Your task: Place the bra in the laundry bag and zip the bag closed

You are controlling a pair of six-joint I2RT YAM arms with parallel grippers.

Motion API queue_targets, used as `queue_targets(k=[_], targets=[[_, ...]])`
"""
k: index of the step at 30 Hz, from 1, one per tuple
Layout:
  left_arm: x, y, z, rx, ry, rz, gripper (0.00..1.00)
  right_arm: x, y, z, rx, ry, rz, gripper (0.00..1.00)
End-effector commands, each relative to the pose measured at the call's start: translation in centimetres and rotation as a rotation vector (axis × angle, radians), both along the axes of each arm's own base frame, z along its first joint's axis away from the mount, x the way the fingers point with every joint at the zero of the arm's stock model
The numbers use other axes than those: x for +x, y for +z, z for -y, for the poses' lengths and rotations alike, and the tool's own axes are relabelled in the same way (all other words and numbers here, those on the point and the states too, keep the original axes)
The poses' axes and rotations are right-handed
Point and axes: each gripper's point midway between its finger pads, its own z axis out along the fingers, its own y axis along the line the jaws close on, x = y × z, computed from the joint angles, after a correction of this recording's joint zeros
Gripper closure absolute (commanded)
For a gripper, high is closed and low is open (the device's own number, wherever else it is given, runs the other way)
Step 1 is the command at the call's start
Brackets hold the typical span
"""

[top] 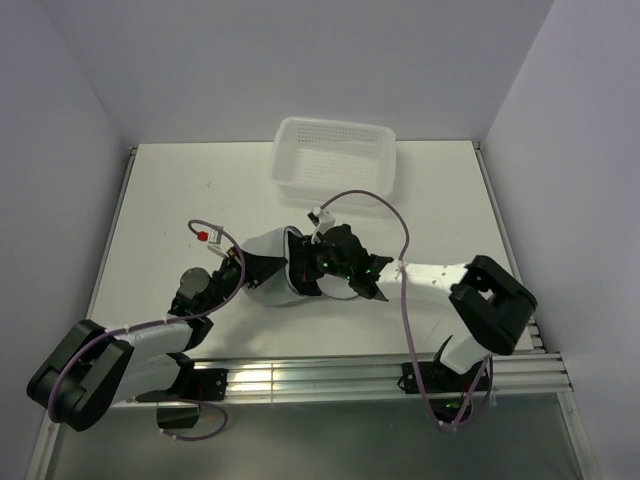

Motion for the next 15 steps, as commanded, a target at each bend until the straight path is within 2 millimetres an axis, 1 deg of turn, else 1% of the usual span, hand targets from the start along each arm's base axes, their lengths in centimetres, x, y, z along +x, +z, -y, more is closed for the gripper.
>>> queue_targets(k=[1, 2, 3, 4, 5, 6, 7, 8, 9, 11, 12, 13, 14, 15], targets=[[-1.0, 1.3, -0.2, -0.061, -0.012, 0.053, 1.00, 2.6, -0.5, -0.8, -0.050, -0.074, -0.027, 0.99], [-1.0, 0.9, -0.2, -0.063, -0.016, 0.041, 1.00, 2.9, -0.7, -0.9, -0.061, -0.077, -0.041, 0.96], [-1.2, 0.4, -0.4, -0.064, -0.012, 0.035, 1.00, 3.3, 0.6, -1.8, -0.047, -0.071, -0.035, 0.94], [-1.2, 0.2, -0.4, -0.071, -0.008, 0.034, 1.00, 3.3, 0.3, -1.9, -0.062, -0.077, -0.055, 0.93], [-1.2, 0.1, -0.5, -0.080, -0.005, 0.026, 1.00, 3.5, 1.0, -2.2, -0.046, -0.082, -0.046, 0.89], [-1.3, -0.1, -0.5, -0.082, -0.012, 0.022, 1.00, 3.6, 2.1, -2.7, -0.020, -0.091, -0.039, 0.87], [-1.4, -0.1, -0.4, -0.087, -0.019, 0.021, 1.00, 3.7, 2.7, -3.0, -0.012, -0.094, -0.040, 0.86], [-1.5, -0.2, -0.4, -0.093, -0.026, 0.023, 1.00, 3.5, 2.8, -3.1, -0.017, -0.100, -0.055, 0.81], [-1.5, -0.4, -0.4, -0.093, -0.026, 0.019, 1.00, 3.7, 3.7, -3.7, -0.003, -0.104, -0.050, 0.78], [-1.5, -0.9, -0.5, -0.086, -0.016, 0.008, 1.00, 3.3, 3.0, -4.4, -0.025, -0.115, -0.074, 0.75], [-1.4, -1.3, -0.7, -0.083, -0.002, -0.002, 1.00, 3.4, 3.0, -4.8, -0.016, -0.130, -0.091, 0.74], [-1.4, -1.4, -0.9, -0.085, 0.007, -0.006, 1.00, 3.8, 1.8, -4.7, -0.034, -0.166, -0.105, 0.74], [-1.5, -1.2, -1.0, -0.094, 0.011, -0.004, 1.00, 3.7, 1.7, -5.0, -0.017, -0.176, -0.105, 0.71], [-1.5, -1.2, -1.2, -0.096, 0.021, -0.005, 1.00, 3.5, 0.5, -4.8, -0.006, -0.201, -0.139, 0.67]])
